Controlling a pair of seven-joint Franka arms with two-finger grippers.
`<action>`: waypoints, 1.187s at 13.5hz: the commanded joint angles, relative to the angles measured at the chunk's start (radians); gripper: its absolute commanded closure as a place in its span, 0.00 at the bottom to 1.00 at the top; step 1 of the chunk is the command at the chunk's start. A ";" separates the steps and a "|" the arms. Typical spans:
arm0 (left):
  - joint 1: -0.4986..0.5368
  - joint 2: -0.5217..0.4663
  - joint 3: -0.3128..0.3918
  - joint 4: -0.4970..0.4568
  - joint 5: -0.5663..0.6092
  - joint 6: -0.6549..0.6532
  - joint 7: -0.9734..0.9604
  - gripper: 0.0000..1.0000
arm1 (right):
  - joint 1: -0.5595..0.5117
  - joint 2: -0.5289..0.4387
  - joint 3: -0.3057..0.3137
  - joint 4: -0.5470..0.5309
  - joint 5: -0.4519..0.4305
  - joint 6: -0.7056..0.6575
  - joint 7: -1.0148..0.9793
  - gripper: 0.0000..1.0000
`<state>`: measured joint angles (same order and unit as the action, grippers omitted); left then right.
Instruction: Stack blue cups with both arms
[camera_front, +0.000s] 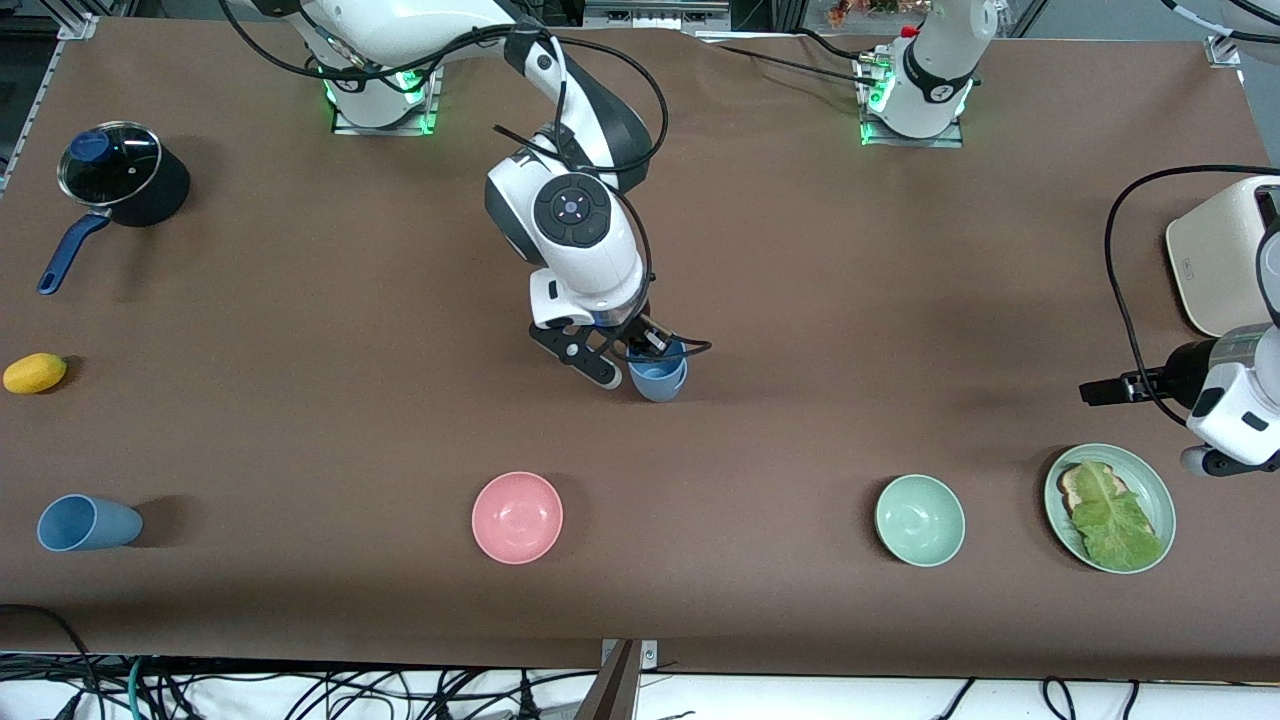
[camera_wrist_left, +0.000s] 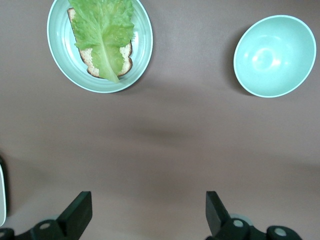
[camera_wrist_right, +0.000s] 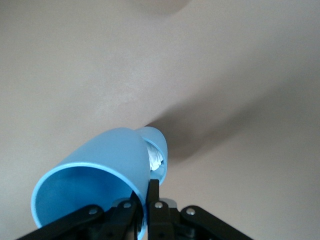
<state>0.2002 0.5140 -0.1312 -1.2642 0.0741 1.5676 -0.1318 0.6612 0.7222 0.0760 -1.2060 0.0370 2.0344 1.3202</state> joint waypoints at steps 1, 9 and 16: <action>-0.008 -0.003 -0.002 0.017 0.021 -0.023 0.017 0.00 | 0.015 0.019 -0.004 0.039 -0.016 -0.014 0.045 1.00; -0.040 -0.061 0.001 0.019 0.026 -0.078 0.020 0.00 | 0.028 0.017 -0.004 0.028 -0.020 -0.016 0.054 1.00; -0.032 -0.068 0.007 0.020 -0.054 -0.081 0.023 0.00 | 0.028 0.017 -0.004 0.009 -0.032 -0.016 0.054 0.91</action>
<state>0.1605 0.4577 -0.1310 -1.2467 0.0619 1.4908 -0.1306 0.6802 0.7366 0.0753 -1.2086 0.0214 2.0282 1.3550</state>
